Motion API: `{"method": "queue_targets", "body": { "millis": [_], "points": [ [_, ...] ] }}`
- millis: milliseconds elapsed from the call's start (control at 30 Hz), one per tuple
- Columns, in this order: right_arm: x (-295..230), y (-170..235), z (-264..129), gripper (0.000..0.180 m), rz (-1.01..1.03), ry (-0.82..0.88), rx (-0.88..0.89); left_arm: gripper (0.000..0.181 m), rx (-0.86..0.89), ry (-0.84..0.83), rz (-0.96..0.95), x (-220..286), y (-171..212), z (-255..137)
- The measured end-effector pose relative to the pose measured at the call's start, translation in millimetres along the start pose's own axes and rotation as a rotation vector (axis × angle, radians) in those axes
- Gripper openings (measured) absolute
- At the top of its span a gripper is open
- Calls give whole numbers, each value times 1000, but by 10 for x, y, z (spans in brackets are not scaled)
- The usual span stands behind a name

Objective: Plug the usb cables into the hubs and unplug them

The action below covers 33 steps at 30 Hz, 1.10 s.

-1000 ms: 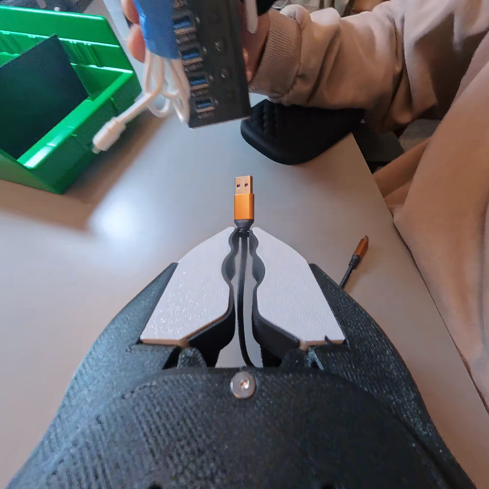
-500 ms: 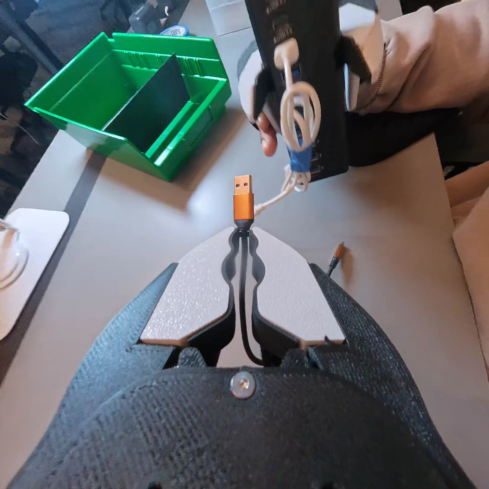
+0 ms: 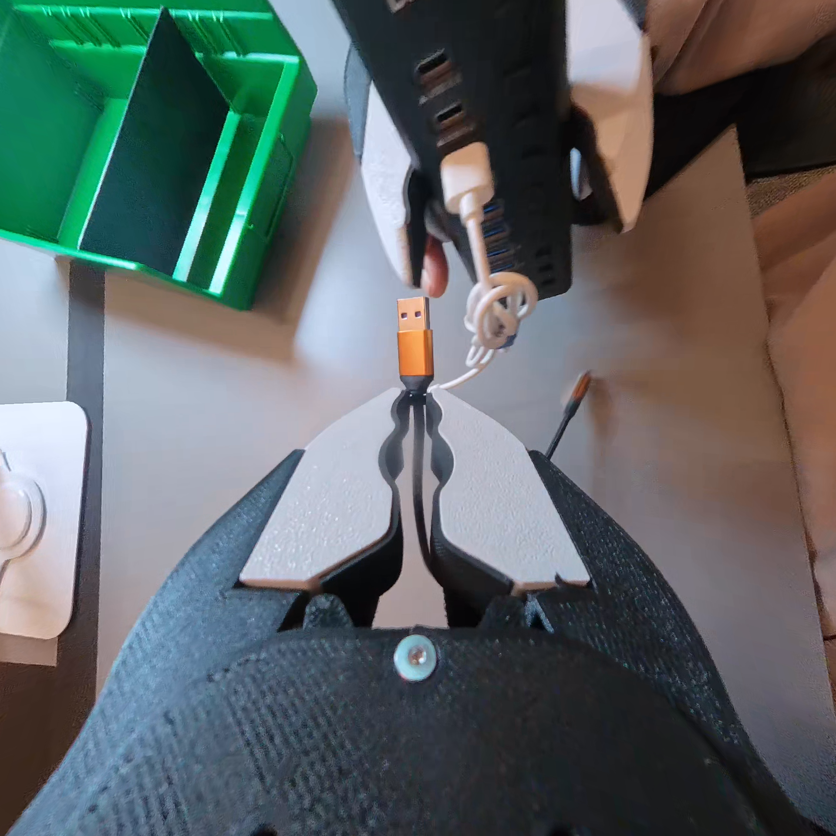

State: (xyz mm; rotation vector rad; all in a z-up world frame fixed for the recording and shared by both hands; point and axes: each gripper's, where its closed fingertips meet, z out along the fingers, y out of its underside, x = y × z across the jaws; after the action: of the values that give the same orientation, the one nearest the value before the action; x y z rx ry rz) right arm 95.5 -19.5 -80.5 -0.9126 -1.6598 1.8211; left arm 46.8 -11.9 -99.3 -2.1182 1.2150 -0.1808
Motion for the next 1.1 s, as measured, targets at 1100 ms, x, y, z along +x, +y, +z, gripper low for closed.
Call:
{"method": "queue_targets", "body": {
  "millis": [1100],
  "points": [
    [175, 640, 291, 71, -62, 174, -402, 7, -180, 87, 10, 283, 154, 225]
  ]
}}
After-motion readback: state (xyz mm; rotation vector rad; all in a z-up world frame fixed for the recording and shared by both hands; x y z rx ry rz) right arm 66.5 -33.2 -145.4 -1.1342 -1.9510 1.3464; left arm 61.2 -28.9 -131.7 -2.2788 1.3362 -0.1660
